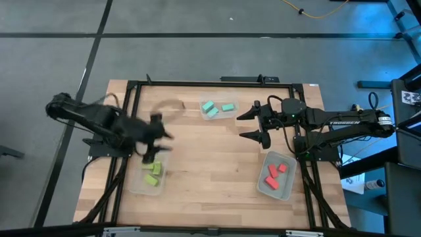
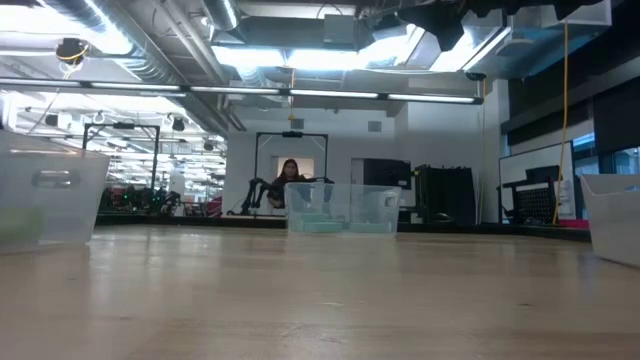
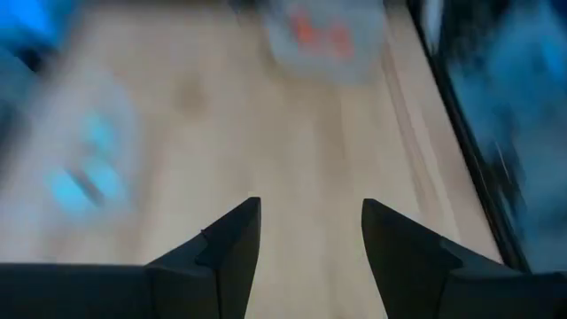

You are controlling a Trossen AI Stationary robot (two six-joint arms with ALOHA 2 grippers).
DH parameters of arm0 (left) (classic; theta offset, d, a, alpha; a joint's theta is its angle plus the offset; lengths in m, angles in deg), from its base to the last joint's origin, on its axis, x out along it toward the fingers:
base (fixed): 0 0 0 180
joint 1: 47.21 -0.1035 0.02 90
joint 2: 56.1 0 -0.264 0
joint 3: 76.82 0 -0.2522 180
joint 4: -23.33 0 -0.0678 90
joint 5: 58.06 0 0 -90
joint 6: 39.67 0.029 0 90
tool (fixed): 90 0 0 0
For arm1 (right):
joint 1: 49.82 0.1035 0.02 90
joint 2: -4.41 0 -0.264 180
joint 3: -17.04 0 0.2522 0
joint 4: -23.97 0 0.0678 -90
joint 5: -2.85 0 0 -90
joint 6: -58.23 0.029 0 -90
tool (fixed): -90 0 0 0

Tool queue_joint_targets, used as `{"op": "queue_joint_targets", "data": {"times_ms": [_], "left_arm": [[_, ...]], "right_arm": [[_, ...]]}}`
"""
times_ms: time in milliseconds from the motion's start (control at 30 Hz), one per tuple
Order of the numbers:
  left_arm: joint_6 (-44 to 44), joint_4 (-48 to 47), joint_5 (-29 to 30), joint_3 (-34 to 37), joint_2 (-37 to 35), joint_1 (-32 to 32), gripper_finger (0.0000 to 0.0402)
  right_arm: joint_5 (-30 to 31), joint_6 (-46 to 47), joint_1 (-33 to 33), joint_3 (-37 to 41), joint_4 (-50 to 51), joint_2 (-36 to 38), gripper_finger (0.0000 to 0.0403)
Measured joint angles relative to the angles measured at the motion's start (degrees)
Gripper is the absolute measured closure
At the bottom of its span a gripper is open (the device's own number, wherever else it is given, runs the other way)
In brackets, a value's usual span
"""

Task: Sort & place blocks by color
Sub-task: Return to Home Position

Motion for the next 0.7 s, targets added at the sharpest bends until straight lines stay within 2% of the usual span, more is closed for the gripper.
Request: {"op": "queue_joint_targets", "data": {"times_ms": [67, 133, 300, 533, 700], "left_arm": [[2.6, 7.4, 2.8, -0.4, -1.6, -2.9, 0.0215], [5.3, 16.5, 3.1, 0.6, -3.2, -6.1, 0.0215], [10.7, 35.2, -0.6, 6.0, -5.8, -11.8, 0.0214], [12.0, 49.4, -7.1, 13.1, -5.5, -14.4, 0.0217], [11.8, 53.3, -7.5, 15.0, -4.2, -14.0, 0.0218]], "right_arm": [[0.0, 0.0, 0.0, 0.0, -0.6, 0.0, 0.0052], [0.0, 0.0, 0.0, 0.0, -0.9, 0.0, 0.0052], [0.0, 1.4, 0.0, 0.0, -1.2, 0.0, 0.0052], [0.0, 1.4, 0.0, 0.0, -2.0, 0.0, 0.0052], [-0.1, 1.3, 0.0, 0.0, -2.2, 0.0, 0.0052]]}}
